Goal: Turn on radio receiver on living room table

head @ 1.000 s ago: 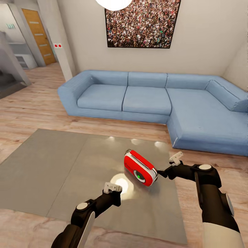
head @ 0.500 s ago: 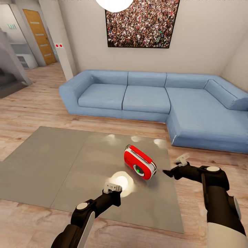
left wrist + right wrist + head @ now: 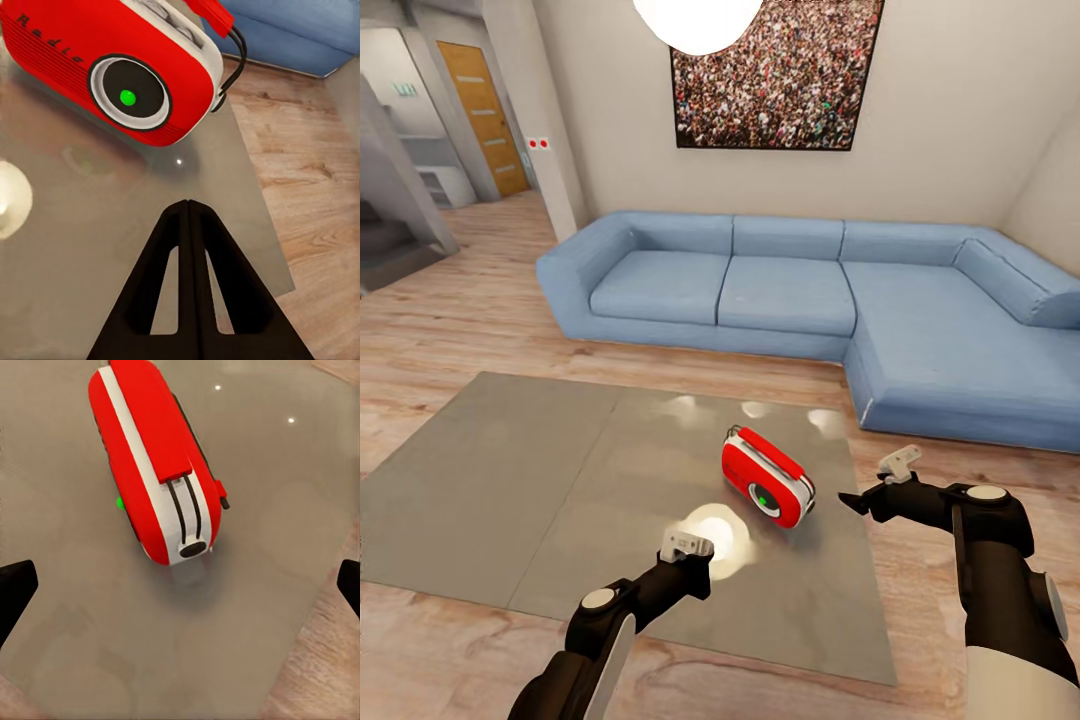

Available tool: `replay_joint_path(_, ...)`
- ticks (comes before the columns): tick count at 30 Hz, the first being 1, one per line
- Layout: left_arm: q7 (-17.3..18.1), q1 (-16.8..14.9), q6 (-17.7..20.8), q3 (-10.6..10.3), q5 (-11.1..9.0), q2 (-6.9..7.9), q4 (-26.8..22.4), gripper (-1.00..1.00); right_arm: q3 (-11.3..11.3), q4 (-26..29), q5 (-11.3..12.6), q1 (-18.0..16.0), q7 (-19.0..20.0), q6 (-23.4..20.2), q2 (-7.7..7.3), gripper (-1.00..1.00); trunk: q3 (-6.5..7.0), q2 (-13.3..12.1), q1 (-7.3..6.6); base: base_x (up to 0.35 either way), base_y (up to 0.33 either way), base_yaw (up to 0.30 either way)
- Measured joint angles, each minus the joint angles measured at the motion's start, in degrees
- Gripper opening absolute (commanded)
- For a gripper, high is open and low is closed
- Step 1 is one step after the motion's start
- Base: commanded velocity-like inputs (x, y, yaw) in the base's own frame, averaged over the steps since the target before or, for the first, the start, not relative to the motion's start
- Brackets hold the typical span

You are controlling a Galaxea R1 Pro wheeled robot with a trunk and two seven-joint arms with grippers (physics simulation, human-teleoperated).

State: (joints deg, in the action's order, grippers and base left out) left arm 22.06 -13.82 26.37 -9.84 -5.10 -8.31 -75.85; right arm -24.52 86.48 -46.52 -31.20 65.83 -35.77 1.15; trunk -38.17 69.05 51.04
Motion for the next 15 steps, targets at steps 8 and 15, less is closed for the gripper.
replay_joint_path(8, 0.1, 0.0, 0.2, -0.2, 0.1, 0.05, 0.1, -1.0, -1.9, -0.1, -4.6, 0.0, -0.1, 0.1, -0.01, 1.0, 0.72, 0.0, 0.0, 0.0, 0.0, 0.088)
replay_joint_path(15, 0.2, 0.0, 2.8, -0.3, -0.2, 3.23, -1.5, -1.0, -13.2, -0.2, -8.4, 2.0, -0.2, 5.3, -0.1, 1.0, 1.35, 0.0, 0.0, 0.0, 0.0, 0.091)
